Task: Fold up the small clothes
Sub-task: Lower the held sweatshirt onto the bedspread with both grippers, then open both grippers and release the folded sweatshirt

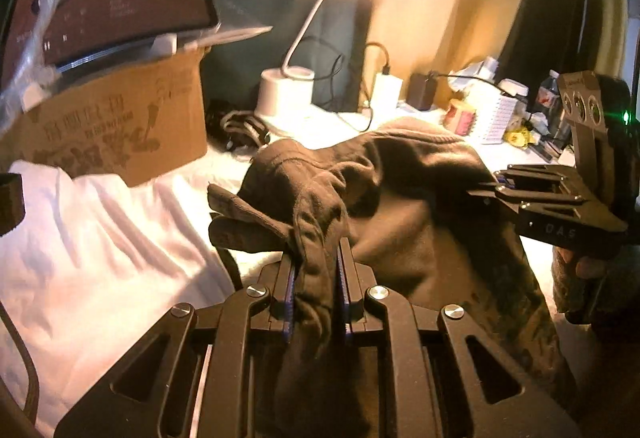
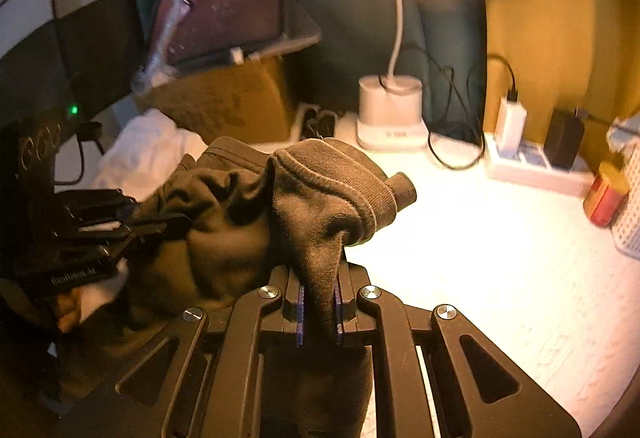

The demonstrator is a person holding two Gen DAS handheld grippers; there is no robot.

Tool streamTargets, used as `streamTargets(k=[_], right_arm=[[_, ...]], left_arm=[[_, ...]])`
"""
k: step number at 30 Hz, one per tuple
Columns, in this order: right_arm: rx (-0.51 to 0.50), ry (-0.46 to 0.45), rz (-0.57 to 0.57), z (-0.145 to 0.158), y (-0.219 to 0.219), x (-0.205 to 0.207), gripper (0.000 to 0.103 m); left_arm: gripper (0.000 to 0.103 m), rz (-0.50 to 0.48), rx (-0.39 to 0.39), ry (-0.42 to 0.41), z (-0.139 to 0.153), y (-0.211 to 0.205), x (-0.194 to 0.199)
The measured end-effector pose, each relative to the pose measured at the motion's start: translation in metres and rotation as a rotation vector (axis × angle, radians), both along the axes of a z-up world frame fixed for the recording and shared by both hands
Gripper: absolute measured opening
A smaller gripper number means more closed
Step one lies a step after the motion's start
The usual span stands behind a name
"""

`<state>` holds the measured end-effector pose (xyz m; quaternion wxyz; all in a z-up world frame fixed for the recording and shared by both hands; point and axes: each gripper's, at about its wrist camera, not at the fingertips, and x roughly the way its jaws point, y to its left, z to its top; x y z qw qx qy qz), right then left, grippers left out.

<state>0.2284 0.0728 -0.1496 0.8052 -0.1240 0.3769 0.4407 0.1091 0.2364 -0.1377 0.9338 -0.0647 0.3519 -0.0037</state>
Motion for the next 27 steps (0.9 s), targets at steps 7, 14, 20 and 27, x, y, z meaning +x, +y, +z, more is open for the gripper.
streamTargets(k=[7,14,20,27], right_arm=[[-0.02,0.092,-0.039,-0.03,0.0,0.022,0.012],[0.013,0.247,-0.121,-0.052,-0.014,0.052,0.026],[0.021,0.22,-0.216,-0.048,-0.03,0.067,0.033],[0.007,0.201,-0.254,-0.048,-0.037,0.081,0.034]], left_arm=[[0.015,0.015,-0.068,0.08,-0.013,0.013,0.019],[0.015,0.102,-0.146,0.131,-0.02,0.039,0.03],[0.015,0.107,-0.083,0.159,-0.022,0.039,0.045],[0.016,0.113,-0.04,0.179,-0.023,0.038,0.055]])
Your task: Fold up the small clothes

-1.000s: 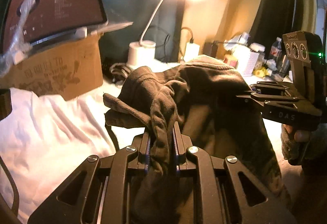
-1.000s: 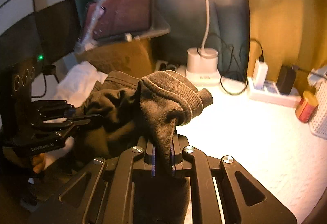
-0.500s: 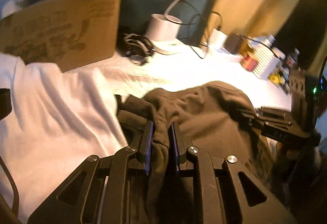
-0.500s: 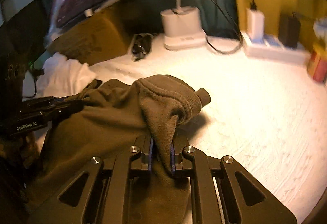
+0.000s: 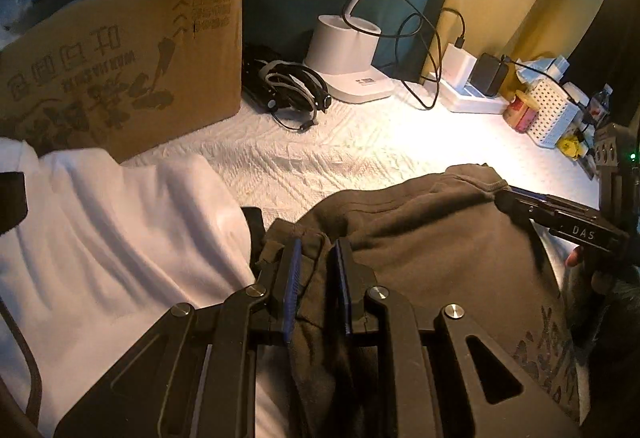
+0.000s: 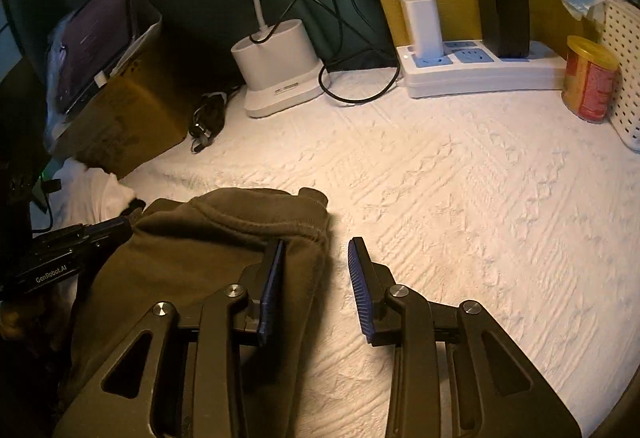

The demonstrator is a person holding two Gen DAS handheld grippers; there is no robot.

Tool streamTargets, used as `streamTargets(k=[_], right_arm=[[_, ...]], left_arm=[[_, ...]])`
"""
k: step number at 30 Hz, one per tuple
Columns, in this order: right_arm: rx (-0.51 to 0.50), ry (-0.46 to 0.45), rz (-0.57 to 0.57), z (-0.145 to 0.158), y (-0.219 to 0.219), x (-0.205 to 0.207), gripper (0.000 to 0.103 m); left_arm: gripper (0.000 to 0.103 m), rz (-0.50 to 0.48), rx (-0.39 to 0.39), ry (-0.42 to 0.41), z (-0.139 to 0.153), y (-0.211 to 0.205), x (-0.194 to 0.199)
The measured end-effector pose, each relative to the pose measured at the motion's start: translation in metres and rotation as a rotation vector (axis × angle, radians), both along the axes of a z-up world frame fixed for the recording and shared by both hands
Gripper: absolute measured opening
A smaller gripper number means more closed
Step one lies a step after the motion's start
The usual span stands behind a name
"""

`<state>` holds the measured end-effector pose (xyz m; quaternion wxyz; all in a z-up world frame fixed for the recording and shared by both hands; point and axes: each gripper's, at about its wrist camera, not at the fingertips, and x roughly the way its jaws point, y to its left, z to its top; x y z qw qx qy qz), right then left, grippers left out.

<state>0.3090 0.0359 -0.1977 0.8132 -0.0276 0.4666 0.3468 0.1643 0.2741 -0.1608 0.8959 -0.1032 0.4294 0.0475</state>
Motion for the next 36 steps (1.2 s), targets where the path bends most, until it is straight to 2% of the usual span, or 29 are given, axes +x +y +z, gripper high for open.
streamTargets(k=[4,7,12,14,15,16,26,36], right_arm=[[-0.016,-0.028,-0.017,0.004,0.0,-0.004,0.035],[-0.037,-0.051,-0.064,0.007,-0.005,-0.003,0.051],[-0.058,-0.067,-0.077,0.008,-0.009,-0.005,0.053],[-0.064,-0.081,-0.083,0.01,-0.01,-0.008,0.053],[-0.064,-0.083,-0.084,0.011,-0.011,-0.01,0.053],[-0.063,-0.084,-0.085,0.012,-0.013,-0.012,0.054],[-0.083,-0.074,-0.032,0.016,-0.019,-0.043,0.054],[-0.111,-0.07,-0.042,0.011,-0.029,-0.071,0.054]], left_arm=[[0.016,0.025,0.056,-0.027,0.008,0.0,-0.001],[0.017,0.013,0.074,-0.042,0.016,-0.001,-0.005],[0.018,-0.058,0.084,-0.079,0.032,-0.02,-0.019],[0.032,-0.079,0.085,-0.085,0.038,-0.028,-0.025],[0.046,-0.088,0.078,-0.087,0.039,-0.032,-0.029],[0.054,-0.094,0.069,-0.089,0.04,-0.034,-0.032],[0.055,-0.073,0.057,0.037,0.011,-0.041,-0.047],[0.055,-0.046,0.09,0.038,0.007,-0.036,-0.054]])
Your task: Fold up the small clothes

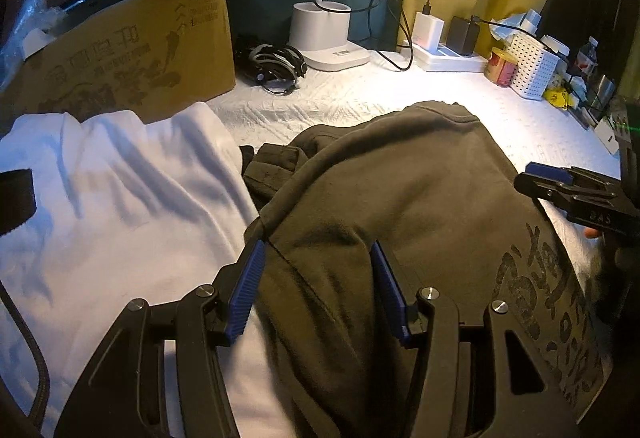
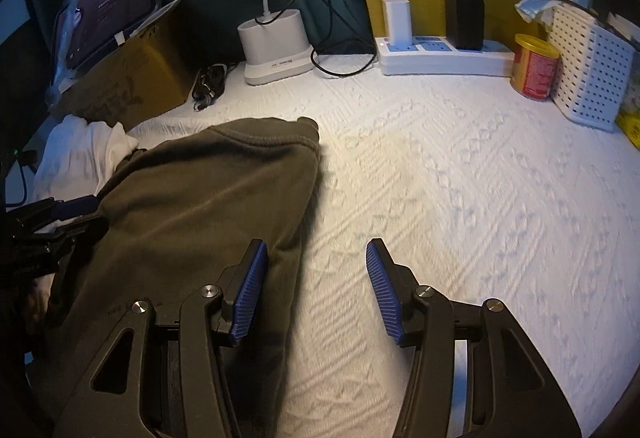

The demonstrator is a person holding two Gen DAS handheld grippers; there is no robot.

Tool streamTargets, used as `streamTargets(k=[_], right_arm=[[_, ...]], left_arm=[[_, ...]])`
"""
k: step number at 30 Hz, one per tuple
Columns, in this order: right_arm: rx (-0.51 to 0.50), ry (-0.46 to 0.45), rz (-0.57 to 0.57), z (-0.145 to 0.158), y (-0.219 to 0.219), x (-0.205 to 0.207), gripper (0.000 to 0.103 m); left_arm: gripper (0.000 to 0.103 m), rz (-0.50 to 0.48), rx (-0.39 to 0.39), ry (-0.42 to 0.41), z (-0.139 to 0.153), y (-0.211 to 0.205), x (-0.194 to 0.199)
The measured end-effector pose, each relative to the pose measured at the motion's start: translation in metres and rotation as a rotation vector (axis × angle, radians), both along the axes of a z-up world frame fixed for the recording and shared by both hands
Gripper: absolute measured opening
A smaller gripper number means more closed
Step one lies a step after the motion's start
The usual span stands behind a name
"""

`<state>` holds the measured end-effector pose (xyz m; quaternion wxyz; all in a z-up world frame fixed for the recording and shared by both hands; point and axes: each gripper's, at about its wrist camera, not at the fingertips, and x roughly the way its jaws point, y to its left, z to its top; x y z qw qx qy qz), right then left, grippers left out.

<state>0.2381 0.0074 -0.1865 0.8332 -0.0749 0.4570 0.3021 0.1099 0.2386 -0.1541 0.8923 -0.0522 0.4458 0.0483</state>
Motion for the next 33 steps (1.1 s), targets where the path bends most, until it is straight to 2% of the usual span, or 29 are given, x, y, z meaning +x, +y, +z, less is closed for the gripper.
streamTargets(k=[6,9,20,25,33], right_arm=[[0.001,-0.005,-0.016,0.001,-0.013,-0.014,0.054],[-0.003,-0.009,-0.017,0.003,-0.018,-0.022,0.054],[-0.009,-0.019,0.019,0.012,-0.036,-0.055,0.054],[-0.015,-0.017,0.039,0.011,-0.04,-0.074,0.054],[-0.022,-0.02,0.064,0.009,-0.044,-0.099,0.054]], left_arm=[[0.055,0.039,0.022,-0.031,0.011,0.0,-0.016],[0.055,0.06,0.006,-0.048,0.014,-0.001,-0.026],[0.055,0.006,0.006,-0.111,0.025,-0.042,-0.06],[0.055,0.009,0.009,-0.097,0.021,-0.05,-0.072],[0.055,0.056,0.039,-0.015,-0.001,-0.053,-0.096]])
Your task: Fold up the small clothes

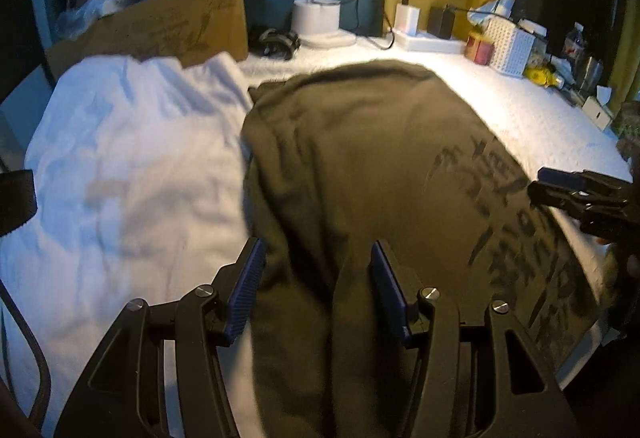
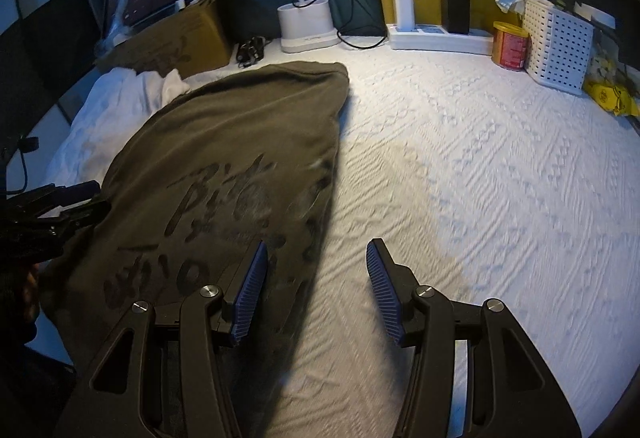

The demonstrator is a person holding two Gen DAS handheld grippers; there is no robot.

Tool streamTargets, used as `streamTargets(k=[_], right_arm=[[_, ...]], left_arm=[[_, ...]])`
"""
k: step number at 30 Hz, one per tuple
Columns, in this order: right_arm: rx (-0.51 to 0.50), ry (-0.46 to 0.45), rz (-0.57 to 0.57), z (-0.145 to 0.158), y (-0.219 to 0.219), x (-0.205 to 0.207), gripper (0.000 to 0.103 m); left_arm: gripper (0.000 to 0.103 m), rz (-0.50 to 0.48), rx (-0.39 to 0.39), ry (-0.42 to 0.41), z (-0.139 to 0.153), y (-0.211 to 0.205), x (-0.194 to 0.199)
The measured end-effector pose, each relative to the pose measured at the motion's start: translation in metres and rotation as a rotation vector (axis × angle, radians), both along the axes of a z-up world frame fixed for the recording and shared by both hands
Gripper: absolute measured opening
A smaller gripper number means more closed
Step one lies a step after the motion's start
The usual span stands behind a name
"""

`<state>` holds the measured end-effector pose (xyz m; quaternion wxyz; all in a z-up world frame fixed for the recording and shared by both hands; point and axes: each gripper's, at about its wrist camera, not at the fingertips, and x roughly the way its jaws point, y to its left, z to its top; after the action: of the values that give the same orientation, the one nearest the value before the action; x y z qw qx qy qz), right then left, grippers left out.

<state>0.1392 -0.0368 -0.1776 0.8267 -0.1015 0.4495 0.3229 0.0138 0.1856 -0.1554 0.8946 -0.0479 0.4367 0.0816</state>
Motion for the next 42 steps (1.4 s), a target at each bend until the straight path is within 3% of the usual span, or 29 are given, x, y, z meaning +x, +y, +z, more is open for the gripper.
streamTargets(k=[8,12,17,19,20,28,31,33,36,42], right_arm=[[-0.016,-0.003,0.057,-0.003,-0.003,-0.024,0.054],[-0.003,0.001,0.067,-0.002,-0.01,-0.034,0.054],[0.01,-0.002,0.075,0.002,-0.02,-0.045,0.054],[0.012,-0.003,0.077,0.002,-0.024,-0.048,0.054],[0.015,-0.006,0.078,0.003,-0.028,-0.051,0.054],[0.03,-0.011,0.052,0.003,-0.055,-0.061,0.055],[0.022,-0.021,0.03,0.005,-0.066,-0.061,0.064],[0.021,-0.023,0.013,0.007,-0.075,-0.061,0.073],[0.015,-0.035,-0.012,0.01,-0.088,-0.061,0.073],[0.007,-0.068,-0.073,0.02,-0.118,-0.06,0.074]], left_arm=[[0.055,0.016,0.059,-0.021,-0.004,-0.01,-0.021],[0.055,0.019,0.155,-0.022,-0.005,-0.023,-0.031],[0.06,0.027,0.158,-0.06,0.004,-0.038,-0.045],[0.085,0.026,0.155,-0.082,0.008,-0.043,-0.048],[0.088,0.024,0.149,-0.102,0.012,-0.048,-0.049],[0.089,-0.02,0.152,-0.176,0.025,-0.082,-0.049],[0.089,-0.051,0.148,-0.215,0.03,-0.097,-0.047],[0.09,-0.065,0.127,-0.232,0.032,-0.105,-0.045],[0.102,-0.073,0.082,-0.256,0.033,-0.113,-0.043],[0.102,-0.105,0.015,-0.276,0.036,-0.134,-0.036]])
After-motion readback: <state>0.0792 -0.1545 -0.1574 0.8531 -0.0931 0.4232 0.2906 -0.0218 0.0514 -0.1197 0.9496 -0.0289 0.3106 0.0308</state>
